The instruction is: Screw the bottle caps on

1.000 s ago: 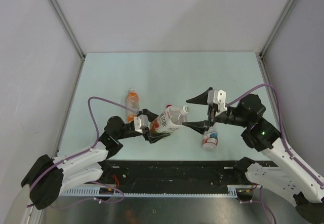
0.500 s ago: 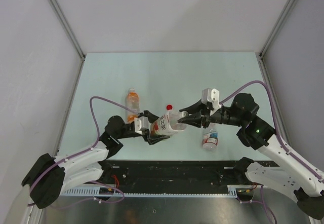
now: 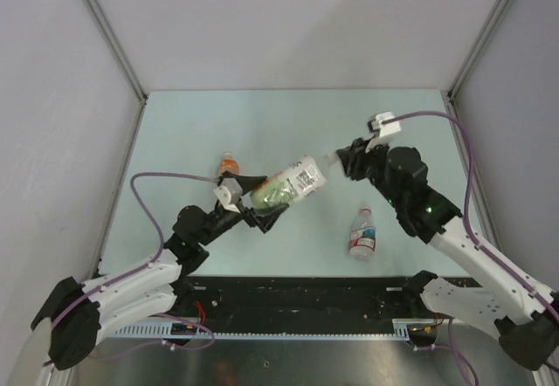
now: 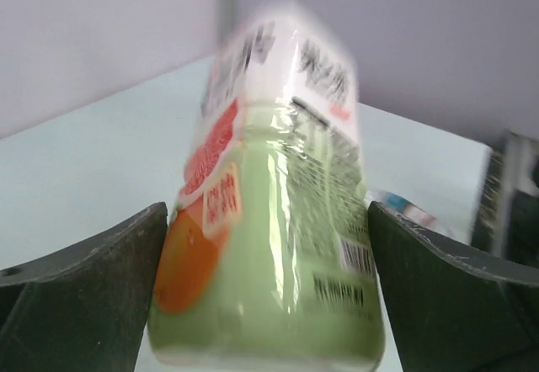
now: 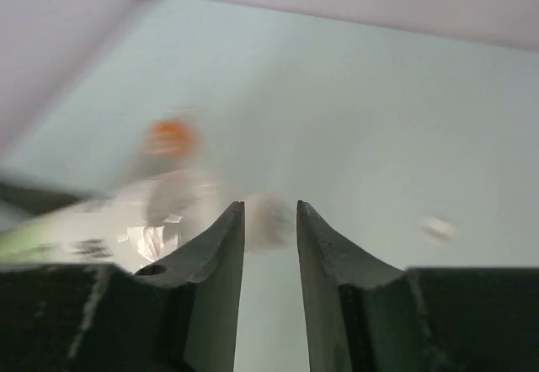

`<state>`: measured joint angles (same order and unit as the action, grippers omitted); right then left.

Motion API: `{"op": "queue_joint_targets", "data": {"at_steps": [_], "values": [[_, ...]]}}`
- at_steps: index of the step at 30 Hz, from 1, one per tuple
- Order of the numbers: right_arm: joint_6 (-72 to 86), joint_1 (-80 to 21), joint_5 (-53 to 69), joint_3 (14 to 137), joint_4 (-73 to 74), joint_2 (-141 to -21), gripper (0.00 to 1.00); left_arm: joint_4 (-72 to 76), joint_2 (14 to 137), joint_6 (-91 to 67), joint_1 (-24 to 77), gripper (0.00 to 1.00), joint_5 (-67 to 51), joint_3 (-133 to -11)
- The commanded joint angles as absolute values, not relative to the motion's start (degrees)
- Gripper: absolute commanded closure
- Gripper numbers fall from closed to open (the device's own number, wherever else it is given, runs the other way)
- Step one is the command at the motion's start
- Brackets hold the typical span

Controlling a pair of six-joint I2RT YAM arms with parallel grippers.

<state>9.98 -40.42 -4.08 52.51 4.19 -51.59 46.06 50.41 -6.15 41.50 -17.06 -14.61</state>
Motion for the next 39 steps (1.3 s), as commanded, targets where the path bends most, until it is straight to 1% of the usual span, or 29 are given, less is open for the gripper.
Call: {"op": "queue_joint_targets", "data": {"at_steps": [1,5,9,16,23,26,28,32,34,35,36,39], "values": [[10.2,-27.8,-33.7,57.0,10.3,-54.9,1.00,42.6,47.6,-12.1,40.0,0.00,1.3,-13.6],[12.2,-19.9,-31.1,58.7,12.6,-57.1,1.00,40.3,46.7,-12.2,40.0,0.01,1.4,-13.8],[14.9,-13.7,-21.0,59.1,13.2,-57.1,1.00,39.7,47.1,-11.5,39.9,0.01,2.1,-14.2],[15.3,-12.4,-14.5,59.1,14.3,-57.0,1.00,38.8,48.2,-12.0,40.0,0.01,-1.3,-16.4],[16.4,-12.4,-9.4,59.0,15.9,-55.6,0.89,32.3,49.0,-13.9,40.0,0.01,2.6,-19.9],[17.1,-12.4,-8.8,58.9,18.2,-54.8,0.81,30.0,49.2,-14.6,40.0,0.01,2.9,-21.4],[17.7,-12.3,-9.2,58.7,19.8,-54.2,0.71,27.3,49.6,-14.6,40.0,0.00,3.1,-22.9],[18.7,-12.3,-10.8,56.8,21.7,-52.3,0.28,18.9,52.4,-14.4,40.0,0.01,3.9,-27.5],[18.9,-12.4,-10.7,55.1,21.9,-50.7,0.10,13.5,54.4,-14.7,40.0,0.00,3.6,-30.3],[18.9,-12.4,-10.3,54.3,22.0,-49.9,0.05,10.4,55.4,-14.9,40.1,0.00,3.2,-31.7],[19.1,-12.3,-9.9,53.4,22.3,-49.1,0.03,7.5,56.3,-15.1,40.0,0.01,2.6,-32.8],[19.0,-12.3,-7.8,50.9,22.4,-46.8,0.01,0.3,58.8,-13.9,40.0,0.01,-2.6,-34.4]]}}
